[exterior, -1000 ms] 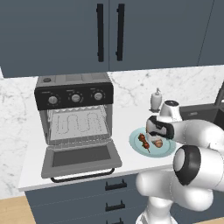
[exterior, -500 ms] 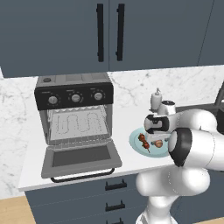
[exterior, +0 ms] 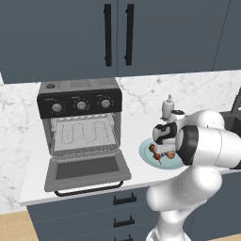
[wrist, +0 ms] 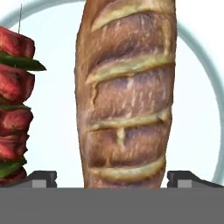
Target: Pick up the kebab skewer and baguette bread, and place them inside the toaster oven. Close the toaster oven door and start by setting the timer.
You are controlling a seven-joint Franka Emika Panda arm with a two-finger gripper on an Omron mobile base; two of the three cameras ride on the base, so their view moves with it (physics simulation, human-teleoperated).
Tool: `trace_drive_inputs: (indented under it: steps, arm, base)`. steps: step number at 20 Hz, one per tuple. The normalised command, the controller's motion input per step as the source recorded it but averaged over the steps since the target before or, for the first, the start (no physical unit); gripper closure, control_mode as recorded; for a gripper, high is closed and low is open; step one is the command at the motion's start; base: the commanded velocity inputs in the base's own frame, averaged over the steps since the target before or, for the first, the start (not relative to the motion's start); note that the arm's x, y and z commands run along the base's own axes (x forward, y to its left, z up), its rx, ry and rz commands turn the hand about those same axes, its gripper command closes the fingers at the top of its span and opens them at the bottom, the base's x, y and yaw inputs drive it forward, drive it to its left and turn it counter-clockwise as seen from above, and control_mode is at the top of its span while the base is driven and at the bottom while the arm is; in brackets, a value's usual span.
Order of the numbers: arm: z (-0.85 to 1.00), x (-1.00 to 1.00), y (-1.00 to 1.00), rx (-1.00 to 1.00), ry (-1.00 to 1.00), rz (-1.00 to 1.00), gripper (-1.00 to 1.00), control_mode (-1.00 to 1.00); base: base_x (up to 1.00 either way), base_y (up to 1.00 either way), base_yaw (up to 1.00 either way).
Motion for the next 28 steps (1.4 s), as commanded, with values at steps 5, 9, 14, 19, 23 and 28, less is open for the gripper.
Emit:
trace_drive_inputs:
  steps: [5, 9, 14, 19, 23, 28]
  arm:
    - [-0.13, 0.02, -0.08, 0.00, 0.00, 0.00, -1.00, -1.00]
    - [-0.13, 0.00, -0.01, 0.00, 0.00, 0.00, 1.00, -1.00]
    - [0.02, -0.03, 0.00, 0.00, 0.00, 0.00, 1.00, -1.00]
    - [0.92, -0.38, 0.16, 0.03, 0.00, 0.00, 1.00, -1.00]
    - [1.00, -0.49, 0.55, 0.00, 0.05, 0.00, 1.00, -1.00]
    - [0.66, -0.74, 0.99, 0.00, 0.01, -0.02, 1.00, -1.00]
  base:
    - [0.00, 0.00, 0.00]
    - [0.00, 0.00, 0.00]
    - [0.00, 0.00, 0.00]
    - [0.00, 0.00, 0.00]
    - [0.00, 0.00, 0.00]
    - [0.00, 0.00, 0.00]
